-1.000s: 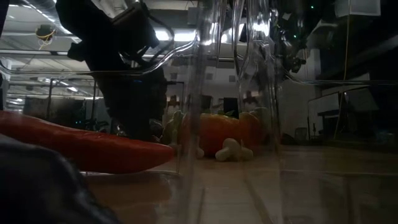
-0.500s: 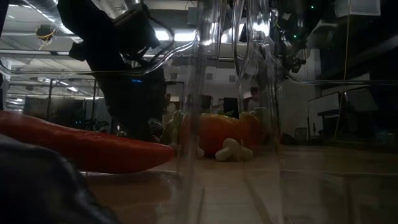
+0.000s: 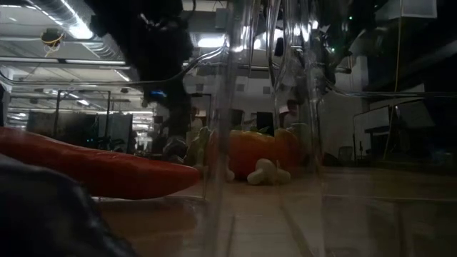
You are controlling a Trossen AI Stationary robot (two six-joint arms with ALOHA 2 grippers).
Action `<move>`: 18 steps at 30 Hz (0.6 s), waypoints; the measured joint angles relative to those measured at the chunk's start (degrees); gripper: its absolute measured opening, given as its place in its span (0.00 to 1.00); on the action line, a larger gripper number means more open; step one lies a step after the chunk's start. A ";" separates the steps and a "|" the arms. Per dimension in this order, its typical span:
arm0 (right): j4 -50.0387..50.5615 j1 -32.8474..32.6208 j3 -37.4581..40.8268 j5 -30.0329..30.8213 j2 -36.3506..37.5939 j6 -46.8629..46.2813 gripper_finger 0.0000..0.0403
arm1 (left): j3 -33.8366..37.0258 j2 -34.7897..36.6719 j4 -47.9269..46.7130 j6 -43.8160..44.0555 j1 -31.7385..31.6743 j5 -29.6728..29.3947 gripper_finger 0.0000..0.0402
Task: Sort produce into baskets
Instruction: Put the bottom red chili pepper into the white bin
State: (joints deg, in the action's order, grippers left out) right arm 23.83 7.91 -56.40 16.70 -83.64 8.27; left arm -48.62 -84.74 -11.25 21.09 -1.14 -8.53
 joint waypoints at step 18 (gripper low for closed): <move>-2.70 1.87 -0.07 -5.95 -3.87 -0.04 0.74 | -1.20 -4.59 29.65 -3.13 -25.26 -3.35 0.31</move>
State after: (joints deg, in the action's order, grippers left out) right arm 21.13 9.78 -56.47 10.74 -87.51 8.24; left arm -49.82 -89.33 18.40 17.96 -26.40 -11.88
